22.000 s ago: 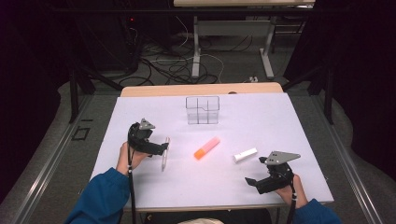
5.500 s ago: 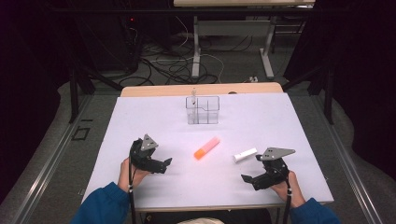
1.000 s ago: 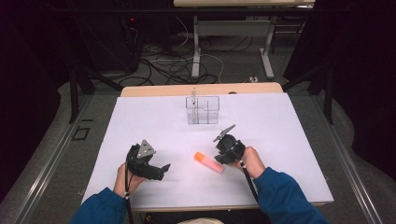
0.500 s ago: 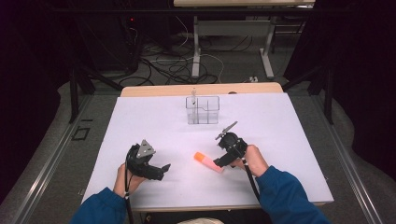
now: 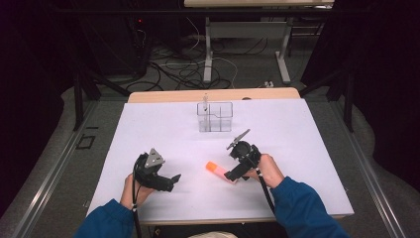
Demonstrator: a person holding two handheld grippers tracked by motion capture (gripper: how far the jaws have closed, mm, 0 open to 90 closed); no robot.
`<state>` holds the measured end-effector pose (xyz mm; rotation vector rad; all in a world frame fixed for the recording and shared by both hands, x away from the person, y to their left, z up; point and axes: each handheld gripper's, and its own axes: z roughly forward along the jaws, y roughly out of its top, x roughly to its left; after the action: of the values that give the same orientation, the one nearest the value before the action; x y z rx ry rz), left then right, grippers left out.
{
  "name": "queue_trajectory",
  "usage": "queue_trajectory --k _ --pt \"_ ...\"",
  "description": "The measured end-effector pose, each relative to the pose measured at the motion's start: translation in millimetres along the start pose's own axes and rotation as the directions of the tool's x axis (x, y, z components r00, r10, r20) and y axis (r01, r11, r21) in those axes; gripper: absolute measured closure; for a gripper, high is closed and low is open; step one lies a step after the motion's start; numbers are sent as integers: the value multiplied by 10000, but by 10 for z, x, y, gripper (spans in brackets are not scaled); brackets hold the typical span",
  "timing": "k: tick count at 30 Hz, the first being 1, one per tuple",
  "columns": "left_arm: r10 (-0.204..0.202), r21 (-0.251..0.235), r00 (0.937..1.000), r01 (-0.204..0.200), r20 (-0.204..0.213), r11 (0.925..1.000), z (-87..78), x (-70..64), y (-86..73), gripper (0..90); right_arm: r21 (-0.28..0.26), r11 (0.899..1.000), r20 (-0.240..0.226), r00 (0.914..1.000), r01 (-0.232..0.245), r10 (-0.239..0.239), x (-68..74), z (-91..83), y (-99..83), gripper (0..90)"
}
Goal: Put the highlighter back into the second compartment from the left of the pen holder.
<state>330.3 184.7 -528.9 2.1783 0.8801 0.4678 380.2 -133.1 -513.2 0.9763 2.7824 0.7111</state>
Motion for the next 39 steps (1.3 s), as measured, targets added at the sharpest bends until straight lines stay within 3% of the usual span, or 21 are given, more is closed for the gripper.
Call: queue_trajectory --k 10,15,18,21,30,39 --pt "-45 3 10000 45 42 10000 4 -2 1 0 67 10000 148 9999 -35 34 44 -5 60 0" --pt "-5 52 10000 4 45 10000 4 -2 1 0 360 9993 179 9998 -103 97 107 21 121 10" --pt "-9 217 9999 6 110 9998 4 0 5 0 464 9987 344 9992 -206 190 138 51 166 137" --pt "-51 70 10000 51 52 10000 19 -1 0 0 584 9977 331 9990 -331 312 163 81 209 229" --pt "-73 135 10000 73 29 9999 19 -7 2 0 1179 9928 241 9994 202 -232 273 227 349 504" --pt "-51 162 10000 50 79 9999 21 -4 1 0 1748 9826 329 9970 627 -695 337 344 437 629"
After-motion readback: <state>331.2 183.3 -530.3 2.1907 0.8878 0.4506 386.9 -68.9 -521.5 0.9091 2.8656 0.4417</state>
